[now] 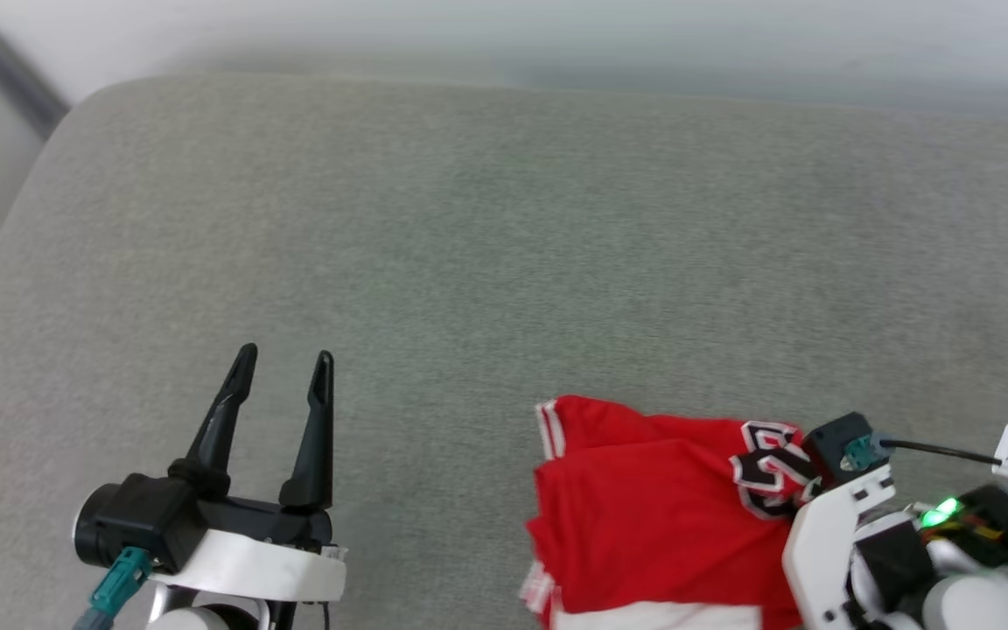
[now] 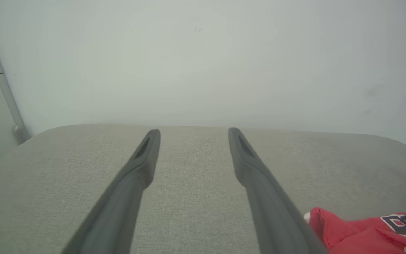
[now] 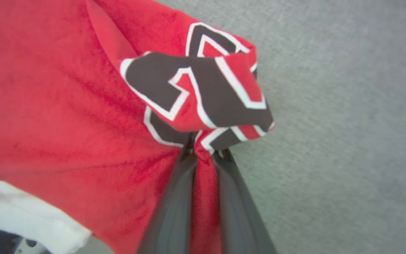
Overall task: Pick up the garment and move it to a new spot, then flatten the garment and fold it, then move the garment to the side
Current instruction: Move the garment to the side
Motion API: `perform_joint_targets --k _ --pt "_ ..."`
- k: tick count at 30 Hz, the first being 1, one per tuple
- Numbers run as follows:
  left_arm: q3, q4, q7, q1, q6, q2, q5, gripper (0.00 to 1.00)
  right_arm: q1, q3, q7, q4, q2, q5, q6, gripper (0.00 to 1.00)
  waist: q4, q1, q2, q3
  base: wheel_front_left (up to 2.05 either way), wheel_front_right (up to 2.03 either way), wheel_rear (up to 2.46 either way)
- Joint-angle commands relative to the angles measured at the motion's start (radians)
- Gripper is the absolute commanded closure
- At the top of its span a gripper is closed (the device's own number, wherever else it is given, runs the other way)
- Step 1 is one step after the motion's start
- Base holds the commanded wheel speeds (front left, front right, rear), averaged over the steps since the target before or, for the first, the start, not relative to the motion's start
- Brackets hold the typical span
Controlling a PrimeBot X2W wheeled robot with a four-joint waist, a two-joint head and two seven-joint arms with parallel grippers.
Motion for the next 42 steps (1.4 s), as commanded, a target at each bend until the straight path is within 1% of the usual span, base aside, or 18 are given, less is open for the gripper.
perform_joint_targets --k 1,5,8,11,15,18,19,23,24,25,26,27,30,33,35,42 --pt "-0.004 -0.002 -0.002 0.012 -0.001 -0.006 0.0 0.0 -0.022 0.009 -0.005 -0.007 -0.044 -0.025 -0.002 1.0 -0.03 0.0 -0.0001 -0.016 0.0 0.0 0.0" --pt "-0.019 -0.011 -0.002 0.018 -0.001 -0.021 -0.012 0.0 -0.088 0.094 0.004 -0.039 -0.181 -0.066 -0.002 1.0 -0.096 0.0 -0.0001 -0.022 0.0 0.0 0.0" --pt "-0.059 -0.018 -0.002 0.014 -0.001 -0.029 -0.013 0.0 -0.144 0.159 0.012 -0.063 -0.298 -0.078 -0.002 1.0 -0.151 0.0 -0.0001 -0.008 0.0 0.0 0.0" --pt "-0.086 -0.025 -0.002 0.0 -0.001 -0.03 -0.015 0.0 -0.21 0.226 0.018 -0.082 -0.4 -0.067 -0.002 1.0 -0.217 0.0 -0.0001 0.019 0.0 0.0 0.0" --pt "-0.139 -0.033 -0.002 -0.032 -0.001 -0.013 -0.009 0.0 -0.306 0.287 0.006 -0.077 -0.502 -0.043 -0.002 1.0 -0.303 0.0 -0.0001 0.075 0.0 0.0 0.0" --pt "-0.185 -0.035 -0.002 -0.07 -0.001 0.008 -0.005 0.0 -0.372 0.296 -0.028 -0.042 -0.55 -0.033 -0.002 1.0 -0.356 0.0 -0.0001 0.123 0.0 0.0 0.0" --pt "-0.197 -0.038 -0.002 -0.081 -0.001 0.016 0.0 0.0 -0.393 0.297 -0.043 -0.028 -0.562 -0.036 -0.002 1.0 -0.374 0.0 -0.0001 0.143 0.0 0.0 0.0" --pt "-0.249 -0.05 -0.002 -0.135 -0.001 0.049 0.007 0.0 -0.449 0.26 -0.119 0.065 -0.578 -0.043 -0.002 1.0 -0.424 0.0 -0.0001 0.214 0.0 0.0 0.0" --pt "-0.249 -0.05 -0.002 -0.135 -0.001 0.049 0.007 0.0 -0.449 0.26 -0.119 0.065 -0.578 -0.043 -0.002 1.0 -0.424 0.0 -0.0001 0.214 0.0 0.0 0.0" --pt "-0.269 -0.061 -0.002 -0.16 -0.001 0.068 0.011 0.0 -0.471 0.237 -0.156 0.112 -0.585 -0.058 -0.002 1.0 -0.442 0.0 -0.0001 0.248 0.0 0.0 0.0" --pt "-0.276 -0.067 -0.002 -0.172 -0.001 0.077 0.011 0.0 -0.477 0.227 -0.175 0.133 -0.589 -0.065 -0.002 1.0 -0.45 0.0 -0.0001 0.265 0.0 0.0 0.0" --pt "-0.276 -0.067 -0.002 -0.172 -0.001 0.077 0.011 0.0 -0.477 0.227 -0.175 0.133 -0.589 -0.065 -0.002 1.0 -0.45 0.0 -0.0001 0.265 0.0 0.0 0.0" --pt "-0.295 -0.084 -0.002 -0.205 -0.001 0.104 0.014 0.0 -0.494 0.189 -0.238 0.204 -0.594 -0.079 -0.002 1.0 -0.467 0.0 -0.0001 0.316 0.0 0.0 0.0" --pt "-0.304 -0.094 -0.002 -0.23 -0.001 0.114 0.003 0.0 -0.511 0.152 -0.309 0.278 -0.604 -0.11 -0.002 1.0 -0.476 0.0 -0.0001 0.351 0.0 0.0 0.0" --pt "-0.308 -0.101 -0.002 -0.24 -0.001 0.12 0.006 0.0 -0.526 0.119 -0.343 0.329 -0.599 -0.122 -0.002 1.0 -0.48 0.0 -0.0001 0.37 0.0 0.0 0.0" --pt "-0.344 -0.114 -0.002 -0.278 -0.001 0.138 0.007 0.0 -0.565 0.005 -0.447 0.487 -0.578 -0.16 -0.002 1.0 -0.46 0.0 -0.0001 0.424 0.0 0.0 0.0"
